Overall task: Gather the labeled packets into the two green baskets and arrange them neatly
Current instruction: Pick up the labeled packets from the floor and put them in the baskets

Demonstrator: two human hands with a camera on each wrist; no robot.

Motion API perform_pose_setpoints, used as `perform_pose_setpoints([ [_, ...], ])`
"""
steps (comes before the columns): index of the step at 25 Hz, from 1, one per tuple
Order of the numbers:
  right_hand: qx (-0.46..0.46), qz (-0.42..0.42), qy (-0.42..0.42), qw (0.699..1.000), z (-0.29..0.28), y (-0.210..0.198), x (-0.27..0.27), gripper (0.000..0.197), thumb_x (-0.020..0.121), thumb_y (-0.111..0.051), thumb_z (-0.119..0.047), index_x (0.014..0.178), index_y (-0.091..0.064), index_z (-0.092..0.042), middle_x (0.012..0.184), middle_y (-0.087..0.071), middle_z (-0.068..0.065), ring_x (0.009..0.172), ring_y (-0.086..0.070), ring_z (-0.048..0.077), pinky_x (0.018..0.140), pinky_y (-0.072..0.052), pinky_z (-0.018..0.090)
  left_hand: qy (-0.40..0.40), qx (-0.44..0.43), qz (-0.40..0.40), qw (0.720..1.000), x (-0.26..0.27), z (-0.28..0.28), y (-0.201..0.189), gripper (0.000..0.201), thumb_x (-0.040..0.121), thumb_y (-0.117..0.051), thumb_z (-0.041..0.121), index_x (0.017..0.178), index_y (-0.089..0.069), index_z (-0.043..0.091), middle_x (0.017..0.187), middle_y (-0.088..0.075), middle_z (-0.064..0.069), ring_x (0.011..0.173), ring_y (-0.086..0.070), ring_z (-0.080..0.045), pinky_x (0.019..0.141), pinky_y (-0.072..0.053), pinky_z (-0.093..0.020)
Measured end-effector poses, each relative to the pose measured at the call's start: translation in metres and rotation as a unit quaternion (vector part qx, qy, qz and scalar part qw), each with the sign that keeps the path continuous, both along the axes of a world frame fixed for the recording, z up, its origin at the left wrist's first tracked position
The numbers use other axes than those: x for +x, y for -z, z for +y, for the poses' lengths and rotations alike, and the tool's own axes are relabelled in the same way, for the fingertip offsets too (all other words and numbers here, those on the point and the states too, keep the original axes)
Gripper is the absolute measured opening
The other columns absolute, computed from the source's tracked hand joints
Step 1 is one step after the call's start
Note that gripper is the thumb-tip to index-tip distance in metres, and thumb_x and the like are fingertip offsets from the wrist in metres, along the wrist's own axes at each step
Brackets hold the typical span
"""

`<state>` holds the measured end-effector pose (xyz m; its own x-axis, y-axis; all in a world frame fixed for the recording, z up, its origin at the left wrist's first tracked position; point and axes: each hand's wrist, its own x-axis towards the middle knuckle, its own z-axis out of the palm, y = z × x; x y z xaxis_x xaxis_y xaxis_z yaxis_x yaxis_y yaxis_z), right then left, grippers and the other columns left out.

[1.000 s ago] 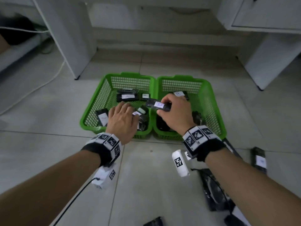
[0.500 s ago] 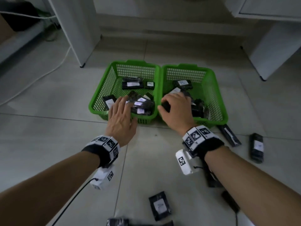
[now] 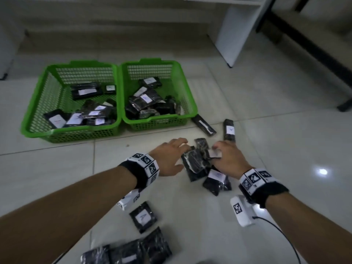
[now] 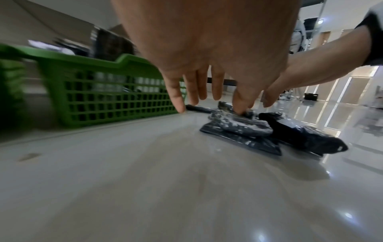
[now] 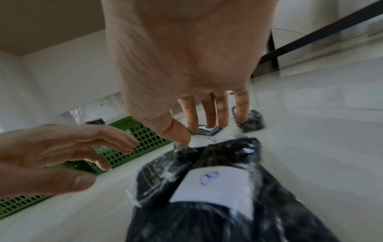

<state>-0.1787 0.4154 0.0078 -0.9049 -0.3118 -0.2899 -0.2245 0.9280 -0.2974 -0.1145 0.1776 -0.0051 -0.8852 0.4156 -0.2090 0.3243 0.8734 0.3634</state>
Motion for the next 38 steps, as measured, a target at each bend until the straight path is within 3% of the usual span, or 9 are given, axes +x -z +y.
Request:
perform_pose_setpoints([
  [4, -0.008, -0.036, 0.007, 0.999, 0.02, 0.01, 0.006, 0.05, 0.085, -0.062, -0.028, 0.135, -0.055, -0.025, 0.139, -0.052, 0.004, 0.125, -0.047, 0.031, 0.105, -0.044, 0.047, 0.096, -0.049, 0.027, 0.994, 0.0, 0.032, 0.02, 0.083, 0.085, -0.065, 0.038, 0.154, -0.019, 0.036, 0.165, -0.009, 0.0, 0.15, -0.013, -0.022, 0.111, -0.031, -0.044],
  [9, -0.02, -0.011, 0.0, 1.0, 0.016, 0.013, 0.001, 0.049, 0.086, -0.063, -0.017, 0.134, -0.055, -0.024, 0.135, -0.058, 0.002, 0.126, -0.047, 0.026, 0.106, -0.039, 0.043, 0.07, -0.08, 0.107, 0.989, -0.003, 0.04, 0.033, 0.074, 0.078, -0.072, 0.049, 0.142, -0.04, 0.031, 0.142, -0.039, -0.002, 0.127, -0.04, -0.025, 0.101, -0.042, -0.041],
  [14, 0.001, 0.031, -0.02, 0.999, 0.008, 0.02, -0.01, 0.037, 0.086, -0.071, -0.02, 0.122, -0.062, -0.024, 0.118, -0.059, -0.005, 0.117, -0.044, 0.021, 0.092, -0.03, 0.035, 0.031, -0.024, 0.088, 0.995, -0.006, 0.021, 0.034, 0.057, 0.089, -0.062, 0.047, 0.139, -0.044, 0.029, 0.131, -0.045, 0.002, 0.114, -0.047, -0.019, 0.096, -0.046, -0.037],
  [18, -0.137, 0.041, 0.003, 0.99, 0.008, 0.026, -0.009, 0.031, 0.085, -0.075, -0.012, 0.111, -0.06, -0.018, 0.107, -0.055, -0.005, 0.102, -0.055, 0.019, 0.083, -0.035, 0.026, -0.088, 0.112, 0.067, 0.988, -0.001, 0.005, 0.031, 0.032, 0.101, -0.041, 0.043, 0.112, -0.058, 0.018, 0.106, -0.06, -0.002, 0.092, -0.059, -0.024, 0.081, -0.049, -0.039],
  [21, -0.211, 0.062, 0.028, 0.975, -0.001, 0.022, -0.007, 0.032, 0.091, -0.069, -0.013, 0.12, -0.056, -0.016, 0.107, -0.066, -0.002, 0.09, -0.061, 0.017, 0.076, -0.042, 0.027, -0.264, 0.264, 0.038, 0.927, -0.003, -0.014, 0.033, 0.022, 0.104, -0.041, 0.031, 0.102, -0.054, 0.014, 0.086, -0.065, -0.005, 0.073, -0.063, -0.026, 0.07, -0.052, -0.043],
  [25, -0.292, 0.084, 0.049, 0.951, -0.033, 0.006, -0.008, 0.038, 0.081, -0.066, -0.006, 0.116, -0.059, -0.018, 0.1, -0.068, -0.004, 0.086, -0.063, 0.014, 0.076, -0.051, 0.03, -0.317, 0.433, 0.019, 0.843, 0.003, -0.039, 0.024, 0.023, 0.098, -0.045, 0.011, 0.119, -0.054, 0.015, 0.087, -0.07, -0.01, 0.077, -0.066, -0.03, 0.068, -0.054, -0.045],
  [30, -0.341, 0.147, -0.021, 0.928, -0.096, -0.008, -0.008, 0.037, 0.078, -0.066, -0.003, 0.114, -0.062, -0.009, 0.104, -0.054, 0.0, 0.083, -0.048, 0.005, 0.075, -0.038, 0.009, -0.348, 0.478, 0.106, 0.799, 0.021, -0.084, -0.002, 0.045, 0.09, -0.047, 0.015, 0.131, -0.045, 0.035, 0.094, -0.068, -0.002, 0.077, -0.064, -0.024, 0.065, -0.048, -0.039],
  [33, -0.356, 0.173, -0.094, 0.914, -0.145, -0.019, -0.005, 0.047, 0.084, -0.068, -0.009, 0.13, -0.059, -0.004, 0.113, -0.053, 0.004, 0.093, -0.046, 0.001, 0.085, -0.034, 0.002, -0.401, 0.487, 0.179, 0.755, 0.035, -0.124, -0.017, 0.041, 0.095, -0.047, 0.013, 0.132, -0.04, 0.031, 0.11, -0.068, -0.008, 0.092, -0.068, -0.031, 0.08, -0.057, -0.053],
  [38, -0.286, 0.199, -0.19, 0.918, -0.251, -0.033, -0.003, 0.041, 0.086, -0.072, -0.031, 0.122, -0.056, -0.019, 0.103, -0.061, 0.004, 0.098, -0.056, 0.023, 0.085, -0.052, 0.04, -0.504, 0.483, 0.277, 0.66, 0.063, -0.195, -0.03, 0.034, 0.096, -0.046, 0.008, 0.126, -0.045, 0.025, 0.109, -0.068, -0.012, 0.092, -0.066, -0.037, 0.081, -0.056, -0.054],
])
